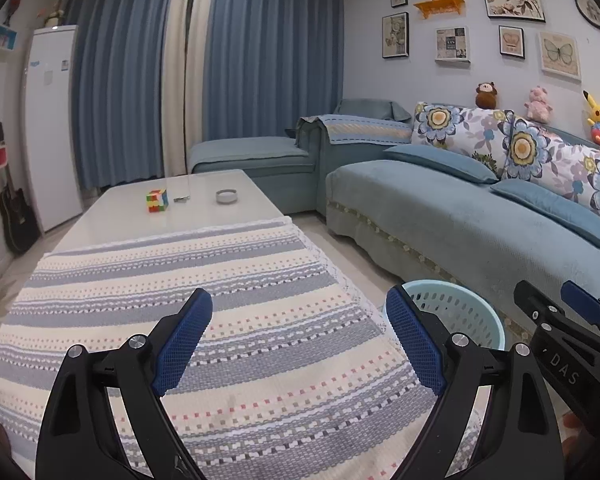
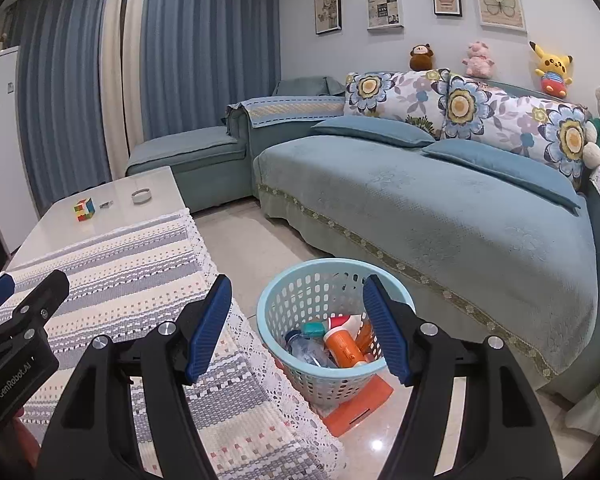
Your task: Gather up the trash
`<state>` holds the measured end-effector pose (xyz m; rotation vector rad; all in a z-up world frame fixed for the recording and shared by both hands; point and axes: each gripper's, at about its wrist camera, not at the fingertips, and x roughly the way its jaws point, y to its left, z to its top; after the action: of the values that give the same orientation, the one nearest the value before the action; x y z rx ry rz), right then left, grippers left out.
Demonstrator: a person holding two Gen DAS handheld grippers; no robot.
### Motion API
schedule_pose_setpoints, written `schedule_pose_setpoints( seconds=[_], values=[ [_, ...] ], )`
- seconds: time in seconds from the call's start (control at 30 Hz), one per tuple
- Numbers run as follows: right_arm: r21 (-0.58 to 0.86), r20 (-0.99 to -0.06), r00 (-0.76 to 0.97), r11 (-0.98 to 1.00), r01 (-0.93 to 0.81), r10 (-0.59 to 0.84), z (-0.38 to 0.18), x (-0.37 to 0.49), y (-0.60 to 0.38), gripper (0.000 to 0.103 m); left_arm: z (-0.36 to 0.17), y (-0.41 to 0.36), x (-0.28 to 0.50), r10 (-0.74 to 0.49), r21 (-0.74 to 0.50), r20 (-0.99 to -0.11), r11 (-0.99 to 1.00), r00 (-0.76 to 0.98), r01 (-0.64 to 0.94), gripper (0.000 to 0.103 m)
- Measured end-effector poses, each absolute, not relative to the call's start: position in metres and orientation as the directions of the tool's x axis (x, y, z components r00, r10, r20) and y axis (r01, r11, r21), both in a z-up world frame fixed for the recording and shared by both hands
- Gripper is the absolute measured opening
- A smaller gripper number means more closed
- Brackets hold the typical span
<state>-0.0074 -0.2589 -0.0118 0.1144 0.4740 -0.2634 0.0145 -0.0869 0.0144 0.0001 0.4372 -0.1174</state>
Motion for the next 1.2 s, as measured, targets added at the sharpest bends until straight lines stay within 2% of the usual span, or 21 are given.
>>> schedule_pose_setpoints(
  seconds=[0.57, 1.2],
  values=[
    [0.011, -0.487, 0.845, 0.967, 0.256, -0.219, -0.0170, -0.0014, -0.2516, 0.069, 0.0143, -0.0809, 0.0162, -0.117, -0.042, -0.414, 0.993, 0.903, 0.109, 0.086],
    [0.033, -0.493, 0.843, 0.964, 0.265, -0.215, -0.0173, -0.0021, -0.2561, 0.069, 0.0140, -0.0799, 0.0159, -0.121, -0.049, -0.410, 0.993, 0.904, 0.110, 0.087]
  ],
)
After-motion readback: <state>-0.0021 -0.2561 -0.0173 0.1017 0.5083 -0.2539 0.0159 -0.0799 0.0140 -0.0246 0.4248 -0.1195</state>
